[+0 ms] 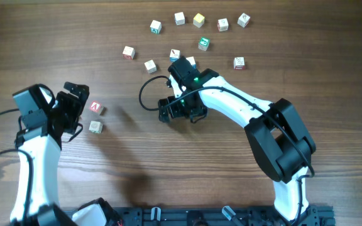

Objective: Form a horizontal line

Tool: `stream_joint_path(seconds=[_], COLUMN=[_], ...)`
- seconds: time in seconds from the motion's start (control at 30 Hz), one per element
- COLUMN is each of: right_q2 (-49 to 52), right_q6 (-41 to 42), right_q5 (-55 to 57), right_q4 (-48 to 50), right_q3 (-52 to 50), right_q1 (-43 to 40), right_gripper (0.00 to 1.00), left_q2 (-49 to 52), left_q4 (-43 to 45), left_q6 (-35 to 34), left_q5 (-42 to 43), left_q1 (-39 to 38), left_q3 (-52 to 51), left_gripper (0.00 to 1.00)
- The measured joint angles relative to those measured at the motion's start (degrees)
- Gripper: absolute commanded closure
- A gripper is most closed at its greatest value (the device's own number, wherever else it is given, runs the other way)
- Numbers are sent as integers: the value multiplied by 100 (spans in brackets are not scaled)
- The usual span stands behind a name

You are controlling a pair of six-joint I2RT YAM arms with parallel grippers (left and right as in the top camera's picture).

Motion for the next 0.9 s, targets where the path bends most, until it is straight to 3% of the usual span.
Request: stream_joint_path(seconds=[0.3, 0.6, 0.83, 0.9], right_q2=[0, 0, 0, 0], right_q6=[-2, 0, 0, 0], right_q5=[0, 0, 0, 0], right_q4=[2, 4, 4, 4], right_q3=[0, 0, 0, 0], right_q1=[0, 0, 0, 0], right_gripper=[1, 0, 0, 0], left_q2=[-195, 472, 1231, 1451], left_q4=[-1147, -1182, -1014, -1014], left_q6=[2177, 3348, 3884, 3947], left_q5=[-1047, -1207, -1340, -1375], left_q1=[-11, -522, -861, -861], left_q3=[-4, -4, -7, -7], left_gripper=[0, 0, 0, 15])
